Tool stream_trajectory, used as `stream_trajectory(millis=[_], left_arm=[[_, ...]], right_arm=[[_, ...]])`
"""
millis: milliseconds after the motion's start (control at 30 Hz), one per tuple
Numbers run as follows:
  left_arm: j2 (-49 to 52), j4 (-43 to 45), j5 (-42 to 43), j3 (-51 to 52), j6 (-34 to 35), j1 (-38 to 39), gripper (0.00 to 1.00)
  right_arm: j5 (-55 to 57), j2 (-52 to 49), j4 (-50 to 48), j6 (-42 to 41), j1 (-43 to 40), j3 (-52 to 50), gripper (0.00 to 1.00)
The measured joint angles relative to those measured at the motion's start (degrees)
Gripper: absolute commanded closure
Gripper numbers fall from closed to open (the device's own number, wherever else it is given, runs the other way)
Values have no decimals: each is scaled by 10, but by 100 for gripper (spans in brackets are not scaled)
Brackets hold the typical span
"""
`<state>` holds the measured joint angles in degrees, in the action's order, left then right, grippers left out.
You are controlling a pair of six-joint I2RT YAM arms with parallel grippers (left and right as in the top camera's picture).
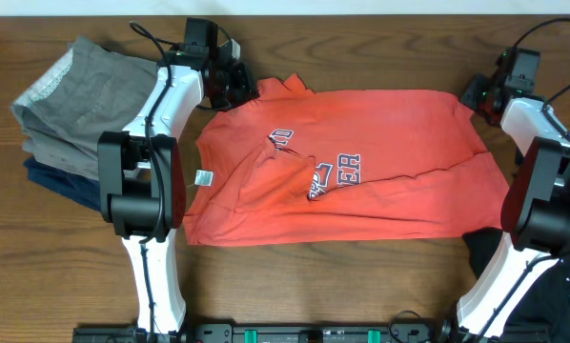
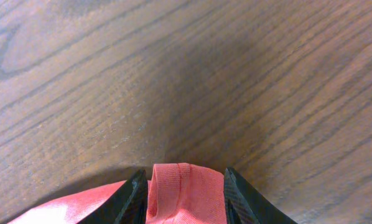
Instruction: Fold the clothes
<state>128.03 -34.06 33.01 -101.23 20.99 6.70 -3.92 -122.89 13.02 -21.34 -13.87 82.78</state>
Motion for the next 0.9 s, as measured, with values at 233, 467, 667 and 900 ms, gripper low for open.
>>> stream_trajectory(millis=[233, 467, 667, 900], left_arm=[[0, 0, -2, 0, 0, 0, 94], [0, 0, -4, 0, 0, 0, 94], [0, 0, -4, 0, -3, -1, 94], [-24, -8, -4, 0, -5, -17, 94]], right_arm=[[1, -21, -1, -8, 0, 0, 80], [3, -22, 5, -17, 0, 0, 99], [3, -15, 39, -17, -1, 1, 99], [3, 51, 88, -12, -14, 1, 99]])
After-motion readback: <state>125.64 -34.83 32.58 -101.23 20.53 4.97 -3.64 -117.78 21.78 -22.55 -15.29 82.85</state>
